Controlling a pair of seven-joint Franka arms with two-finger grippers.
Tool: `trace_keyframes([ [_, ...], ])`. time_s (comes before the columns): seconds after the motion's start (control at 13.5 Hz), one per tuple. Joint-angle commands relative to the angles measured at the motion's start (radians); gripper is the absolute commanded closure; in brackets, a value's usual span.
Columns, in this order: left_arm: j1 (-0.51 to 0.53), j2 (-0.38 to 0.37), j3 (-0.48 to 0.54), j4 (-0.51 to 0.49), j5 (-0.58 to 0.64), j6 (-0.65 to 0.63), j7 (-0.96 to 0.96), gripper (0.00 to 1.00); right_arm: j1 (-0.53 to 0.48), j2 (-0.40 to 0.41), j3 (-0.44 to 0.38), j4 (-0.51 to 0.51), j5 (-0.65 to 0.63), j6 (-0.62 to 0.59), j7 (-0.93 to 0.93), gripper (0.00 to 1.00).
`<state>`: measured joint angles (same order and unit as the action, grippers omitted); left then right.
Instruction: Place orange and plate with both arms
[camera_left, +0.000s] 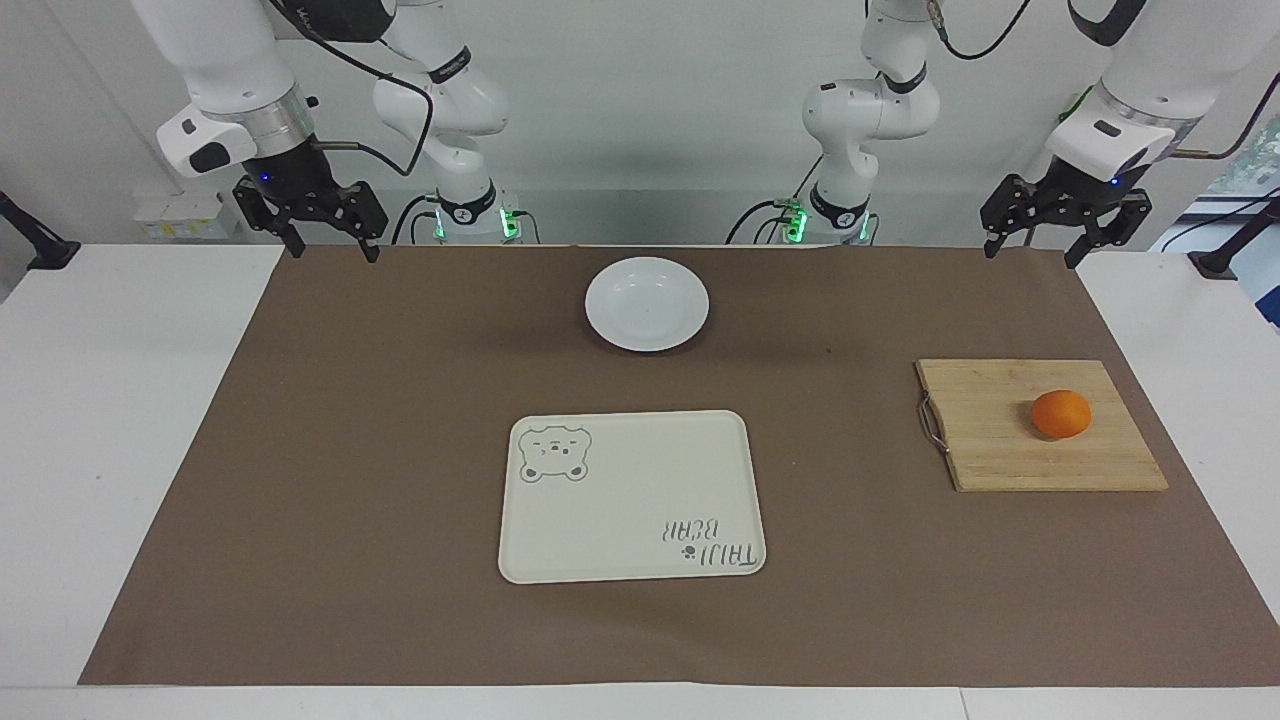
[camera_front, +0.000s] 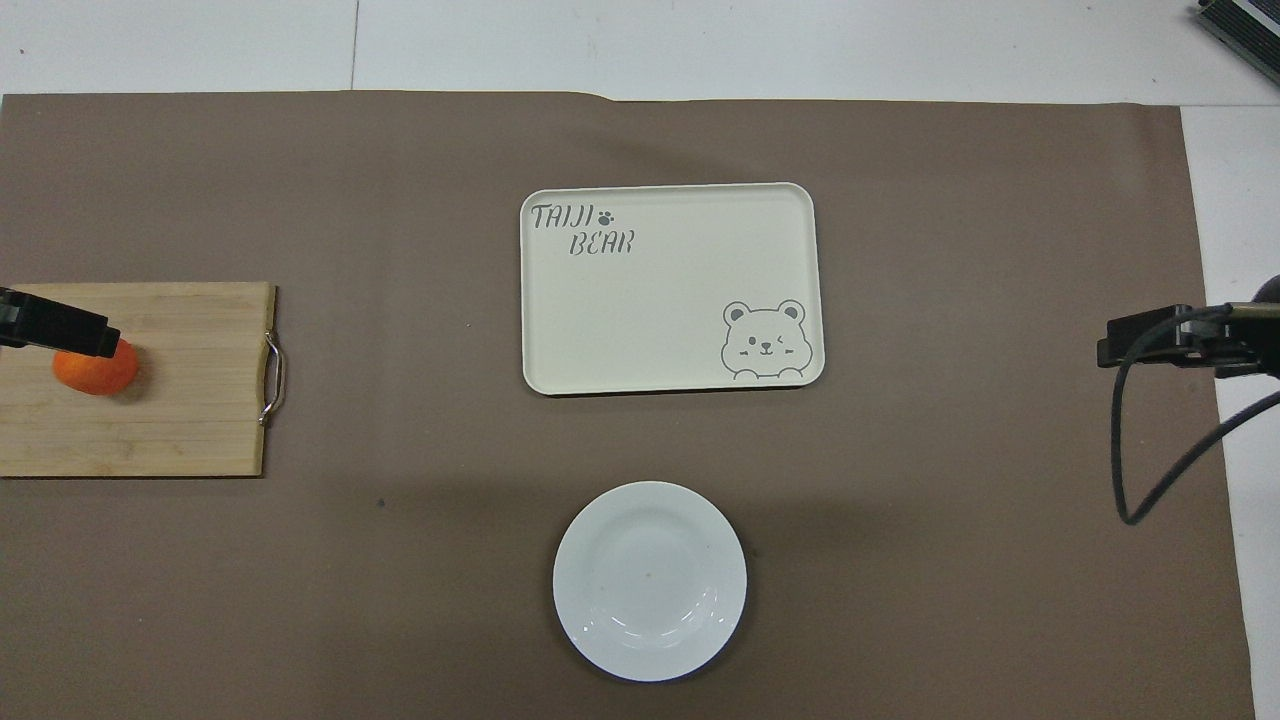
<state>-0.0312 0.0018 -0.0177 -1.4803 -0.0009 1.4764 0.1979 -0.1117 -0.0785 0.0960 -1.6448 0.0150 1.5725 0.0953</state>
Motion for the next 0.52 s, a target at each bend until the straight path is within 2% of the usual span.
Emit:
trace_keyframes([
  [0.0,0.002,-0.009,-0.002,-0.008,-0.016,0.027,-0.008,0.00,-0.014,-0.004,0.007,0.002,0.016,0.003,0.001,0.00],
  [0.44,-0.003,-0.006,-0.004,-0.008,-0.018,0.068,-0.009,0.00,-0.014,-0.003,0.007,0.002,0.016,0.009,0.000,0.00],
])
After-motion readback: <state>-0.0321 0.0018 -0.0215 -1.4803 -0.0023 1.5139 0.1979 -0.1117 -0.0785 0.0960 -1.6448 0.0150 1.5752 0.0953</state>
